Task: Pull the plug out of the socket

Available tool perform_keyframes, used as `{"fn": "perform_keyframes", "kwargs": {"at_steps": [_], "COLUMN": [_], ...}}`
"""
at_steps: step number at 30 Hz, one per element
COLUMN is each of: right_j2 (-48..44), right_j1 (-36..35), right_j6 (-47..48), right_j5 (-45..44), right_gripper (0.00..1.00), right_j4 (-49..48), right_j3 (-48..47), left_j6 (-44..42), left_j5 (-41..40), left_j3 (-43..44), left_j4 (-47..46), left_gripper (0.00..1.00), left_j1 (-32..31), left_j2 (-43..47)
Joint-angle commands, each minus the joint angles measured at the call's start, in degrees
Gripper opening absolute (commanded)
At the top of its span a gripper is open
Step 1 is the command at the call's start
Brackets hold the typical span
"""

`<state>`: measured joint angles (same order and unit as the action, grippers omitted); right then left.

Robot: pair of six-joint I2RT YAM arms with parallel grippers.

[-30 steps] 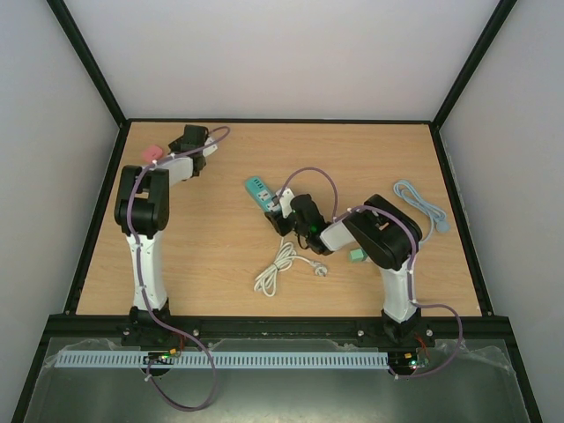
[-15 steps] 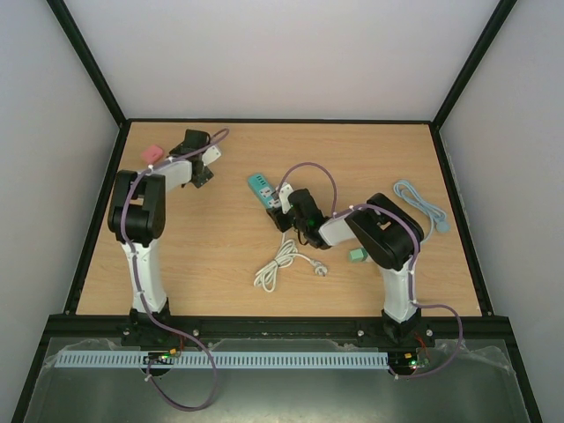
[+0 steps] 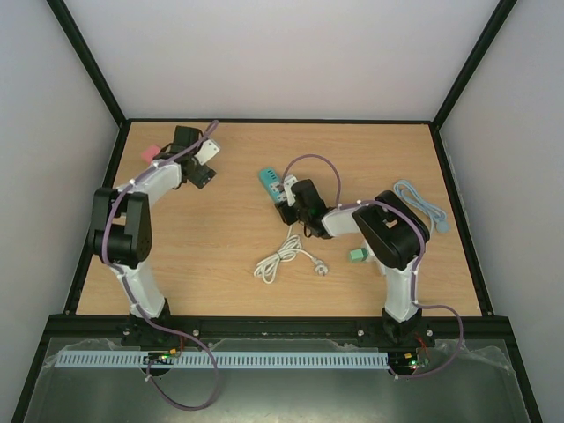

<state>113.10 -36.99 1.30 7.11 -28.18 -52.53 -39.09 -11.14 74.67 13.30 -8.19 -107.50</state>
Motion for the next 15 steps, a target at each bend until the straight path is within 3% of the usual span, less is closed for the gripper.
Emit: {"fn": "perform_keyframes", "kwargs": {"at_steps": [1, 10, 15], "right_j2": [0.53, -3.11, -5.85], "right_j1": [2.63, 6.63, 7.15], "right_j6": [1.15, 5.14, 14.35], "right_j5": [-3.09, 2.98, 12.18], "right_gripper": [0.61, 0.83, 1.00], "right_j4": [9.54, 19.84, 33.25], "right_j3": [-3.92, -8.46, -15.14], "left_j6": [4.11, 7.01, 8.17], "left_j5": [5.15, 9.08, 11.38], "left_j3": [-1.97, -5.68, -8.42], "left_j4": [3.72, 6.77, 7.81], "left_gripper": [1.00, 1.00, 1.00], "left_j1": [0.08, 0.10, 0.10], "left_j2": [6.71, 14.99, 19.19]}}
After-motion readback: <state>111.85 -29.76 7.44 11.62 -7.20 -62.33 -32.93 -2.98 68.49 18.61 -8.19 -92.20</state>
